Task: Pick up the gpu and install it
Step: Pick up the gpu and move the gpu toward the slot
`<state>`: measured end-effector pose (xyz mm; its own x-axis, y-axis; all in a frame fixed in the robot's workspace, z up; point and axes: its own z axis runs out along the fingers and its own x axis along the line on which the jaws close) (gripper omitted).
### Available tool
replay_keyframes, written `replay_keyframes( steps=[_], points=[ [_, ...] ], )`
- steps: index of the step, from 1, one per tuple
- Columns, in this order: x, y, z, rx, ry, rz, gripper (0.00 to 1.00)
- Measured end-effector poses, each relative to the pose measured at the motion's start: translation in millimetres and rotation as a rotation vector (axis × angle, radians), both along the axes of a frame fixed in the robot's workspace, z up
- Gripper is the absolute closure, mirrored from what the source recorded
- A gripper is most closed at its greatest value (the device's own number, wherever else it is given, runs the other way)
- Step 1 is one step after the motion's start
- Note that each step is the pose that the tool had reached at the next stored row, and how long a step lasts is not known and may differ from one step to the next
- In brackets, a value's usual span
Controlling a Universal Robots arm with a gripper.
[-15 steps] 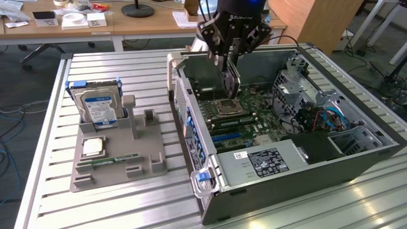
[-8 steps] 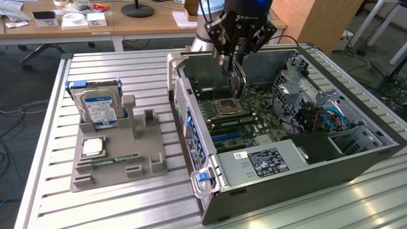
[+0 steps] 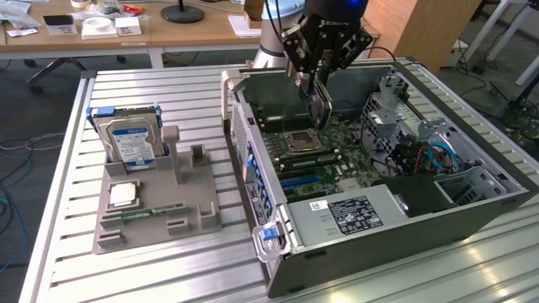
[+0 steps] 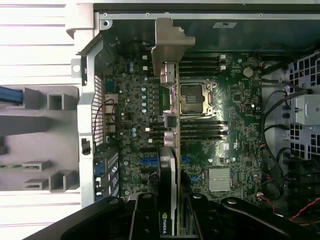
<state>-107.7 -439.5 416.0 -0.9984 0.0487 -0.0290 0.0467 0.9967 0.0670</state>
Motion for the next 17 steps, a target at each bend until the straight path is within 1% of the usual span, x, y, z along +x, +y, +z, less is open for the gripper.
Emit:
replay_keyframes(
  steps=[11, 17],
  points=[
    [0.3, 0.0, 0.0, 0.0001, 0.0000, 0.000, 0.73],
    [6.1, 0.1, 0.0, 0.0001, 0.0000, 0.000, 0.73]
  ],
)
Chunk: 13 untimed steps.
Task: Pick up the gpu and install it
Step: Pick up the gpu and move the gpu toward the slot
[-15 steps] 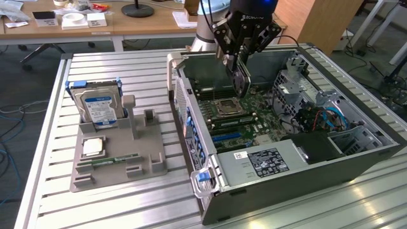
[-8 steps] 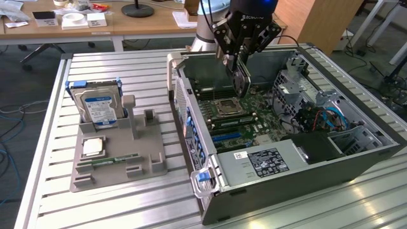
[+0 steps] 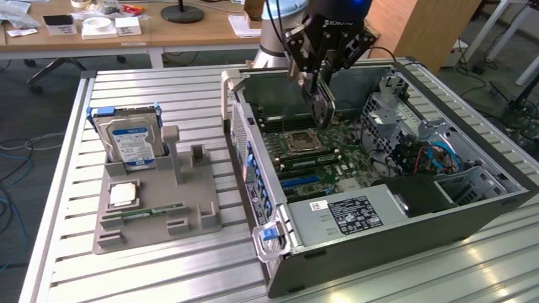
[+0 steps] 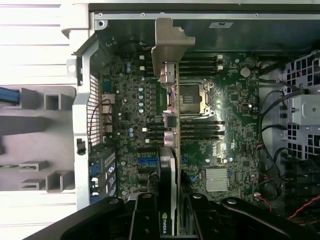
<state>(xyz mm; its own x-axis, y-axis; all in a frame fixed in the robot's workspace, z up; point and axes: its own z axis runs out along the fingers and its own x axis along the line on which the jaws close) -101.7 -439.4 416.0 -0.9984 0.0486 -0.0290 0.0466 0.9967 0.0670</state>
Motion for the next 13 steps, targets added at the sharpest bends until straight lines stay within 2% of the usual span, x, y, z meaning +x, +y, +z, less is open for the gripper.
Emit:
replay_keyframes(
  steps=[13],
  points=[
    [20.2, 0.0, 0.0, 0.0000, -0.0001, 0.000, 0.73]
  ],
)
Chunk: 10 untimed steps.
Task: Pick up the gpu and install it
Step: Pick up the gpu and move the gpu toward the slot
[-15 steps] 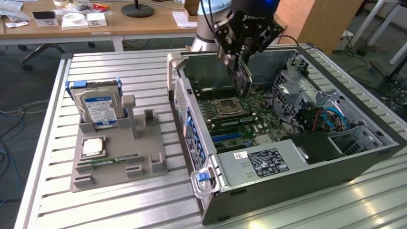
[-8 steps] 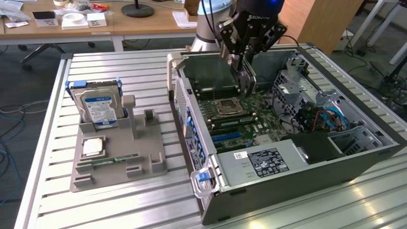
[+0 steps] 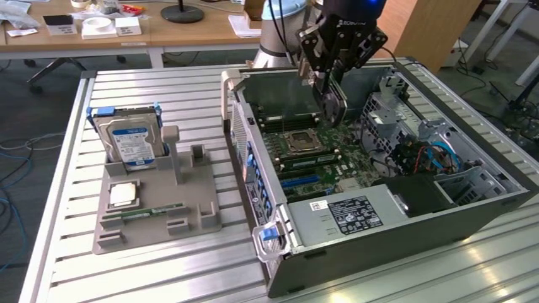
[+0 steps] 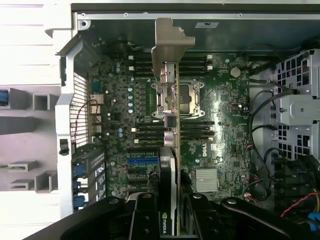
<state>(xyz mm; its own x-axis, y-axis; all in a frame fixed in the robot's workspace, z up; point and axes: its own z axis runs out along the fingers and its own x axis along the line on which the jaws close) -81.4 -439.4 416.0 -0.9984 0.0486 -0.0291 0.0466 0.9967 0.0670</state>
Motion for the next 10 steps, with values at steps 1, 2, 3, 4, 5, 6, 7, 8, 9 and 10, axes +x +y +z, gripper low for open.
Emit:
replay_keyframes(
  steps=[1, 2, 3, 4, 5, 6, 7, 8, 9, 10],
  points=[
    [1.7, 0.0, 0.0, 0.0000, 0.0000, 0.000, 0.73],
    [3.4, 0.0, 0.0, 0.0000, 0.0000, 0.000, 0.73],
    [5.3, 0.0, 0.0, 0.0000, 0.0000, 0.000, 0.73],
    [7.3, 0.0, 0.0, 0.0000, 0.0000, 0.000, 0.73],
    [9.4, 0.0, 0.0, 0.0000, 0.0001, 0.000, 0.73],
    [11.2, 0.0, 0.0, 0.0000, 0.0000, 0.000, 0.73],
    [12.7, 0.0, 0.0, 0.0000, 0.0001, 0.000, 0.73],
    [14.2, 0.0, 0.0, 0.0000, 0.0001, 0.000, 0.73],
    [15.5, 0.0, 0.0, 0.0000, 0.0001, 0.000, 0.73],
    [16.7, 0.0, 0.0, 0.0001, 0.0000, 0.000, 0.73]
  ],
)
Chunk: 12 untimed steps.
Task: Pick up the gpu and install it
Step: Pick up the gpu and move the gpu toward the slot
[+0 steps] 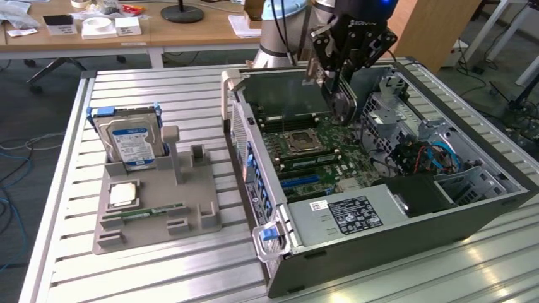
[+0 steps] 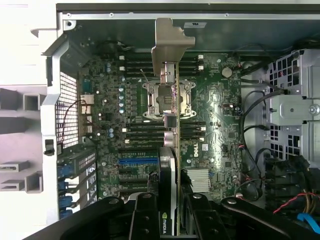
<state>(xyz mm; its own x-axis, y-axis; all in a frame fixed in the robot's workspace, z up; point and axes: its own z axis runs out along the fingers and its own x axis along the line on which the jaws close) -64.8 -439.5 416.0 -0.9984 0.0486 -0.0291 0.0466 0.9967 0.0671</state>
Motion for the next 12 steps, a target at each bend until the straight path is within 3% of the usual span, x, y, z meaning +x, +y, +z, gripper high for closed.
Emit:
replay_keyframes(
  steps=[12],
  points=[
    [9.4, 0.0, 0.0, 0.0000, 0.0000, 0.000, 0.73]
  ],
)
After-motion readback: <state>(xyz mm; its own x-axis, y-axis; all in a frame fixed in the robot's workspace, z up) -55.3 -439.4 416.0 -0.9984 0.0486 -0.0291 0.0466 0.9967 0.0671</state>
